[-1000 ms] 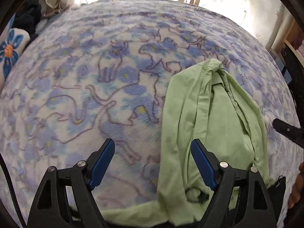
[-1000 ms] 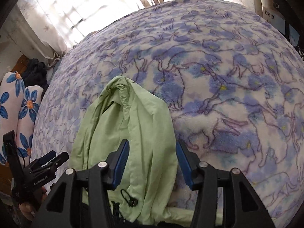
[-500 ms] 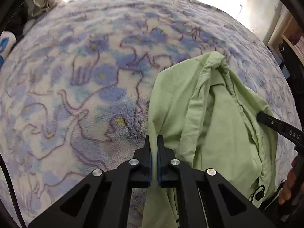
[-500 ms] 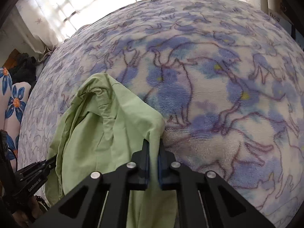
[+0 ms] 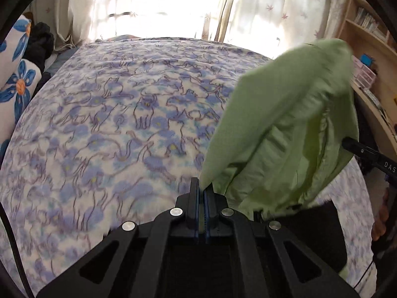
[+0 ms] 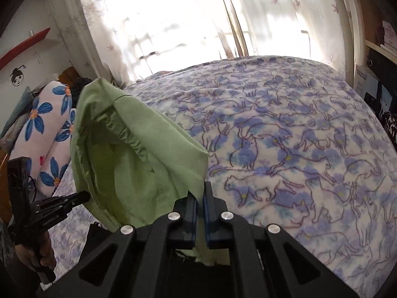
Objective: Fold large clothes
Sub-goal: 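Lift the hood and fold it over the black bundle with both grippers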
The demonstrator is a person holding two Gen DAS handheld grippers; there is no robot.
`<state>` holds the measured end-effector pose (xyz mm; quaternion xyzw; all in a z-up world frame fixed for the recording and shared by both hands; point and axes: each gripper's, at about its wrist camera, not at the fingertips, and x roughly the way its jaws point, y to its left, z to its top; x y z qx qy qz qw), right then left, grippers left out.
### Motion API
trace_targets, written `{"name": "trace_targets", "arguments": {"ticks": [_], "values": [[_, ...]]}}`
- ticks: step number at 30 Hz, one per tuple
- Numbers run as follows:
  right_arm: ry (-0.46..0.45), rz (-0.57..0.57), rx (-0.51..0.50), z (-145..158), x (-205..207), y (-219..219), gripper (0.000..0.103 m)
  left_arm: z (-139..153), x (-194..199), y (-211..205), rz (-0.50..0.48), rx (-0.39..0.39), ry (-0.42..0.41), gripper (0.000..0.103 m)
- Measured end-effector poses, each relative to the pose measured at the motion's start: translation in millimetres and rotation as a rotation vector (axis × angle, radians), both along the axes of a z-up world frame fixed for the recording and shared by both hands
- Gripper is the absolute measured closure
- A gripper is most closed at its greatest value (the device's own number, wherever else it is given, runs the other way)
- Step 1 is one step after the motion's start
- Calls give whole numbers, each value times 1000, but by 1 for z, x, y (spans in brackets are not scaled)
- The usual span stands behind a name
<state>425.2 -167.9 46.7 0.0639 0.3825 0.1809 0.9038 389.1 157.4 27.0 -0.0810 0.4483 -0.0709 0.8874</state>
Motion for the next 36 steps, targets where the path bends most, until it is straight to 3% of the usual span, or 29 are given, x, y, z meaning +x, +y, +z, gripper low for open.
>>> {"name": "trace_targets", "arguments": {"ticks": [3, 7, 12, 16, 18, 22, 27, 33, 36], "values": [[5, 25, -64, 4, -40, -5, 98, 5, -41, 6, -29, 0, 31, 101], [88, 41, -136, -7, -75, -15, 98, 20, -91, 19, -9, 47, 17, 100], [118, 20, -179, -4, -115, -29, 98, 47, -128, 31, 10, 65, 10, 99], [106, 30, -195, 13, -147, -35, 97, 62, -149, 28, 13, 78, 25, 90], [104, 42, -212, 22, -163, -35, 92, 67, -160, 24, 6, 82, 28, 89], [83, 60, -206, 34, -194, -34, 60, 70, -180, 12, -23, 89, 32, 89], [115, 84, -197, 25, -219, -27, 59, 57, -206, -8, -73, 69, 58, 80], [199, 142, -184, -29, -235, -14, 59, 13, -228, -30, -124, -52, 115, 79], [261, 152, -131, -71, -233, -9, 59, -17, -230, -41, -137, -134, 140, 78]]}}
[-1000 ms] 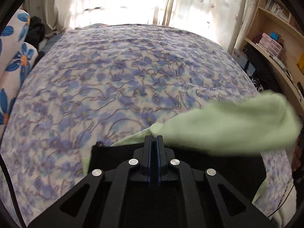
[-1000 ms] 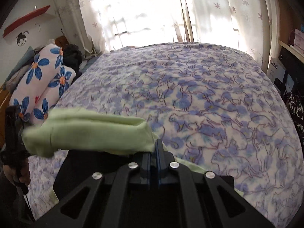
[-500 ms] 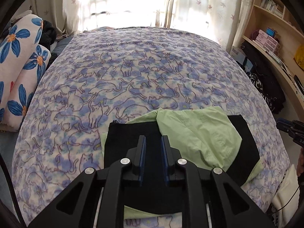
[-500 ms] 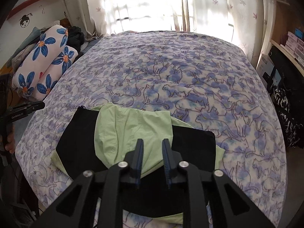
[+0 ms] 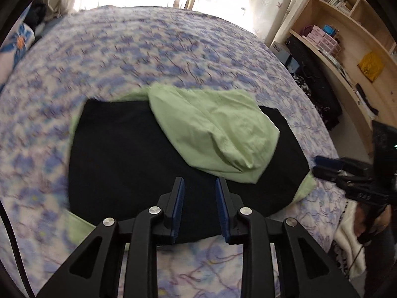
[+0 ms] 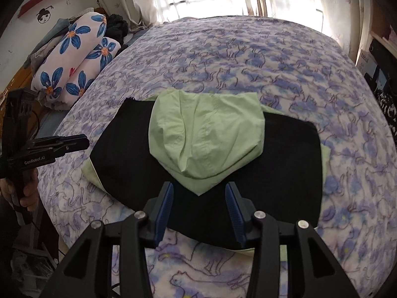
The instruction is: Fold large clothes
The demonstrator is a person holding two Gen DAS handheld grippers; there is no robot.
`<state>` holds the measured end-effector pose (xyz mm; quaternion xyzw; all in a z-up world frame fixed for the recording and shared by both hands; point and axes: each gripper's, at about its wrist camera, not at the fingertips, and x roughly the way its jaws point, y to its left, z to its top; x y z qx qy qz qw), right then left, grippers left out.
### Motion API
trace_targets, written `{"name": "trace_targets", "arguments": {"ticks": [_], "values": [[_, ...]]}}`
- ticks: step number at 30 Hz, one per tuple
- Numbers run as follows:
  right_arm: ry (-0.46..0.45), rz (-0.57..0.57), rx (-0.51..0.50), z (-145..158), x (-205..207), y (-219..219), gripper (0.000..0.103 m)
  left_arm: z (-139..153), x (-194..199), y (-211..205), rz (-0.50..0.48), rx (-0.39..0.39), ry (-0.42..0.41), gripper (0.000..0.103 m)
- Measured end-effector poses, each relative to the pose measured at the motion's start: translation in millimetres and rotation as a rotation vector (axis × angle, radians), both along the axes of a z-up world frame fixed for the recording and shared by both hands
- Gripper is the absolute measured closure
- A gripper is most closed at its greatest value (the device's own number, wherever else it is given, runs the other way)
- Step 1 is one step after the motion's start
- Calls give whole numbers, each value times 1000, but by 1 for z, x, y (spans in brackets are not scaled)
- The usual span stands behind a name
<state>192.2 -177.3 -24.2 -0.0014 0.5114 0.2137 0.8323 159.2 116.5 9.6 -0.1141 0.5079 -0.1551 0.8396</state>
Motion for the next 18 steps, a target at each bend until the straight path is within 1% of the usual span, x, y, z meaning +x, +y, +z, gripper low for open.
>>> {"name": "trace_targets", "arguments": {"ticks": [3, 4, 6, 8, 10, 13, 14, 15, 16, 18], "values": [[57, -27, 51, -43, 7, 2, 59, -41, 1, -14, 0, -78, 40, 77], [68, -39, 63, -52, 9, 2, 59, -53, 2, -17, 7, -102, 59, 77], [98, -72, 108, -76, 17, 2, 59, -78, 6, -21, 31, -173, 107, 77], [115, -106, 149, -92, 25, 1, 59, -102, 11, -23, 72, -245, 159, 77], [117, -136, 190, -106, 32, 2, 59, -116, 13, -25, 93, -280, 176, 77], [77, -160, 263, -115, 37, 3, 59, -123, 12, -29, 112, -310, 146, 77], [64, -161, 287, -118, 37, 6, 63, -123, 12, -30, 115, -314, 136, 77], [64, -153, 313, -120, 37, 10, 72, -123, 12, -31, 118, -315, 129, 77], [81, -144, 352, -123, 37, 12, 89, -122, 11, -32, 122, -317, 120, 77], [119, -163, 489, -124, 31, 12, 89, -121, 9, -32, 127, -339, 106, 77]]}}
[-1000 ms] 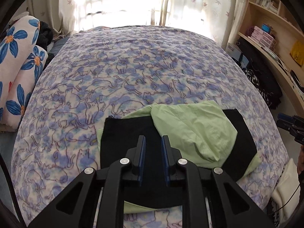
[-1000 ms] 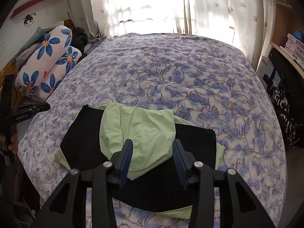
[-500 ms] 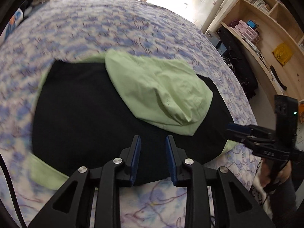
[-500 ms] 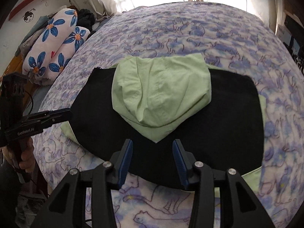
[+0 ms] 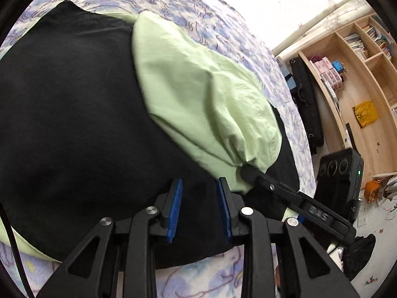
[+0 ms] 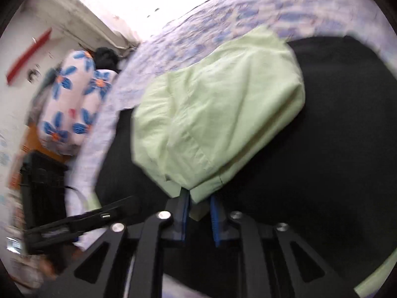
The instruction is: Fold large clothes
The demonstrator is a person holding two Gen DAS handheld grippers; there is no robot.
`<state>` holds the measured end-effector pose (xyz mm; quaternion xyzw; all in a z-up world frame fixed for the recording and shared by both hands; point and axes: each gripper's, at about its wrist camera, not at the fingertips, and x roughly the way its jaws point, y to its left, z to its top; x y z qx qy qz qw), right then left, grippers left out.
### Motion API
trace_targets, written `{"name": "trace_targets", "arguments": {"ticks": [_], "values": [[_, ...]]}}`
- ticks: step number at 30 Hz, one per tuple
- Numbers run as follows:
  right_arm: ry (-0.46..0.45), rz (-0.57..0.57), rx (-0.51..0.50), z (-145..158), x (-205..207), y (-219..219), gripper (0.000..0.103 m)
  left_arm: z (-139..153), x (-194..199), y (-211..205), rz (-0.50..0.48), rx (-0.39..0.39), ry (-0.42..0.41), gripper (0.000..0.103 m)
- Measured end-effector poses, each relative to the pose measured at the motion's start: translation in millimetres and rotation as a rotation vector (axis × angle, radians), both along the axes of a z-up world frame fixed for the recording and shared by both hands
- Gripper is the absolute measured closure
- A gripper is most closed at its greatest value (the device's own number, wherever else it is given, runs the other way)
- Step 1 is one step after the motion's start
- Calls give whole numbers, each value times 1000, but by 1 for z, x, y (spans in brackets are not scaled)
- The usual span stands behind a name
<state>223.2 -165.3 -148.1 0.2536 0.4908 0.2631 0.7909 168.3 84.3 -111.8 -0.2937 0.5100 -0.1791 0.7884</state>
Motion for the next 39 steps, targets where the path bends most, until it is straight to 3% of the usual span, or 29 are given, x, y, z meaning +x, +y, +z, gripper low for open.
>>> {"name": "trace_targets", "arguments": {"ticks": [2, 5, 8, 9, 10, 11, 15, 18, 21, 23, 27, 31, 33, 34, 36, 37, 39], "values": [[25, -14, 142, -1, -10, 0, 89, 1, -3, 4, 15, -46, -17, 77], [81, -38, 211, -14, -21, 5, 90, 0, -12, 14, 66, -101, -49, 74], [106, -35, 113, -32, -25, 14, 93, -6, -11, 22, 128, -85, -43, 76], [98, -34, 95, -33, -26, 15, 95, -9, -10, 23, 140, -69, -31, 81], [86, -31, 86, -31, -27, 16, 95, -16, -8, 22, 147, -32, 1, 96], [76, -30, 70, -27, -27, 17, 95, -20, -7, 21, 144, 1, 25, 99], [69, -22, 5, -12, -30, 21, 92, -17, -13, 14, 129, 45, 12, 99], [68, -56, -19, 3, -35, 11, 87, -7, -20, 13, 126, 75, -25, 94], [22, -143, -21, 17, -38, -10, 75, 0, -21, 21, 149, 53, -51, 74], [10, -196, -9, 22, -36, -24, 62, 2, -12, 29, 162, 29, -67, 61], [23, -272, 35, 22, -12, -51, 61, 1, 17, 53, 197, -9, -71, 60], [33, -275, 49, 17, 11, -53, 61, -11, 43, 57, 189, -91, -42, 61], [45, -265, 43, 11, 19, -51, 61, -14, 52, 56, 177, -112, -50, 73], [42, -253, 31, 9, 22, -48, 62, -15, 55, 52, 177, -90, -40, 93], [-2, -241, -59, 13, 23, -41, 93, -15, 57, 49, 211, -16, -29, 98], [-20, -259, -87, 15, 21, -41, 99, -14, 56, 50, 233, 8, -33, 99], [-33, -289, -103, 14, 16, -49, 99, -16, 56, 49, 255, 31, -41, 99]]}}
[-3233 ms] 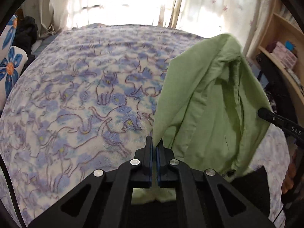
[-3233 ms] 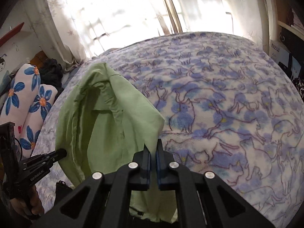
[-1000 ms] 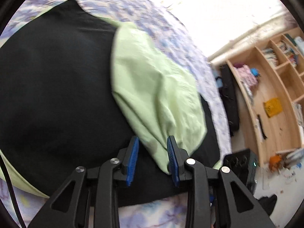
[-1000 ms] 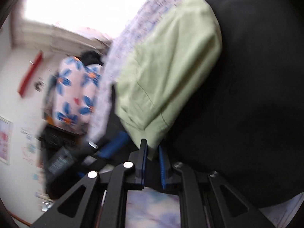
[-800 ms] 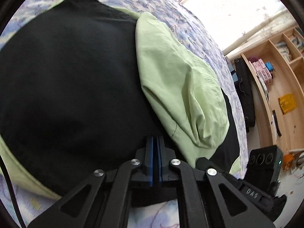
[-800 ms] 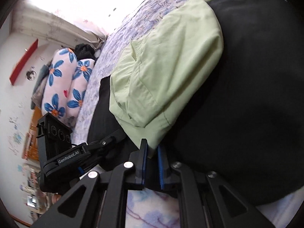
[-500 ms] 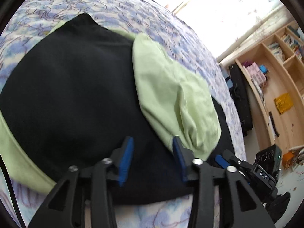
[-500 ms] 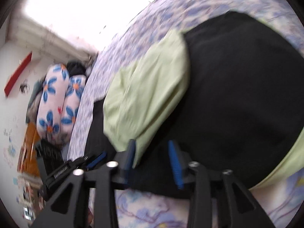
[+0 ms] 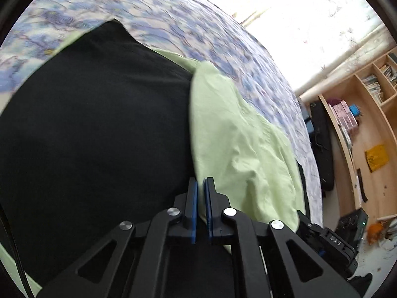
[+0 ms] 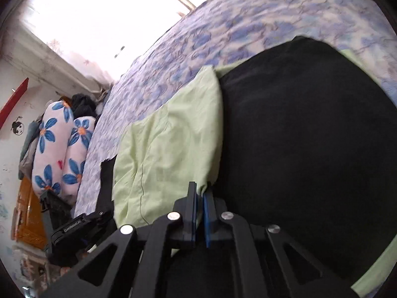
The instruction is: Fold large clothes
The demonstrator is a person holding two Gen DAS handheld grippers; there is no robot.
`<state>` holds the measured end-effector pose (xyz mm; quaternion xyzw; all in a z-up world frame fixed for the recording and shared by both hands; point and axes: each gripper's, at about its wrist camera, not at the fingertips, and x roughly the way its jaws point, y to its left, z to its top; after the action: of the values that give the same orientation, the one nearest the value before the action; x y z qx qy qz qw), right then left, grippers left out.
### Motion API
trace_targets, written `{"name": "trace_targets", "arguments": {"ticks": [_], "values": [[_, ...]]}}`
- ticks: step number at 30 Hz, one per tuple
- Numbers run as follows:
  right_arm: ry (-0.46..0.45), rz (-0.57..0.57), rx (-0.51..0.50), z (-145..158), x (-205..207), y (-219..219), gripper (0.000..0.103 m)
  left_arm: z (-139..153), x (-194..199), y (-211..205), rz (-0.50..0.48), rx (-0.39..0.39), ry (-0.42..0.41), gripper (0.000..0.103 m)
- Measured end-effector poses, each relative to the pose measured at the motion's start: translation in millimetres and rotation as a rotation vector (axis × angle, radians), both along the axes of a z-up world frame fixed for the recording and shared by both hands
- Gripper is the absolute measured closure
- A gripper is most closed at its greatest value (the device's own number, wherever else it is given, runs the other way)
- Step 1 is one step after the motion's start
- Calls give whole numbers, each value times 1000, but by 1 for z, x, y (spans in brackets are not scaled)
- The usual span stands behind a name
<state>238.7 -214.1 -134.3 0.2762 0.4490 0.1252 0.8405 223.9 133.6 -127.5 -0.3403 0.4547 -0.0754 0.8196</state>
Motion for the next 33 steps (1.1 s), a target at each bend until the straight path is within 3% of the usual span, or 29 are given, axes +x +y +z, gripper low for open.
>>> {"name": "trace_targets", "arguments": {"ticks": [4, 8, 10, 14, 16, 19, 24, 28, 33], "values": [[45, 16, -50, -17, -2, 3, 99, -5, -1, -4, 5, 78, -5, 99], [51, 21, -79, -9, -6, 0, 94, 3, -4, 2, -4, 131, -11, 97], [47, 14, -115, 1, -9, 2, 91, 14, -6, 1, 9, 203, -10, 97], [-75, -19, -271, 32, -24, 15, 91, 46, -28, -3, 7, 320, -92, 92], [-153, 7, -313, 48, -26, 29, 91, 61, -26, -20, -20, 341, -140, 91], [-192, 81, -322, 58, -15, 51, 91, 70, -14, -41, -83, 330, -164, 91], [-167, 157, -350, 44, 6, 79, 91, 51, -2, -72, -156, 332, -112, 91], [-59, 187, -422, 11, 13, 82, 91, 24, 3, -85, -207, 412, -33, 91], [-44, 159, -432, -2, 3, 62, 103, 16, -1, -73, -210, 383, -23, 90]]}}
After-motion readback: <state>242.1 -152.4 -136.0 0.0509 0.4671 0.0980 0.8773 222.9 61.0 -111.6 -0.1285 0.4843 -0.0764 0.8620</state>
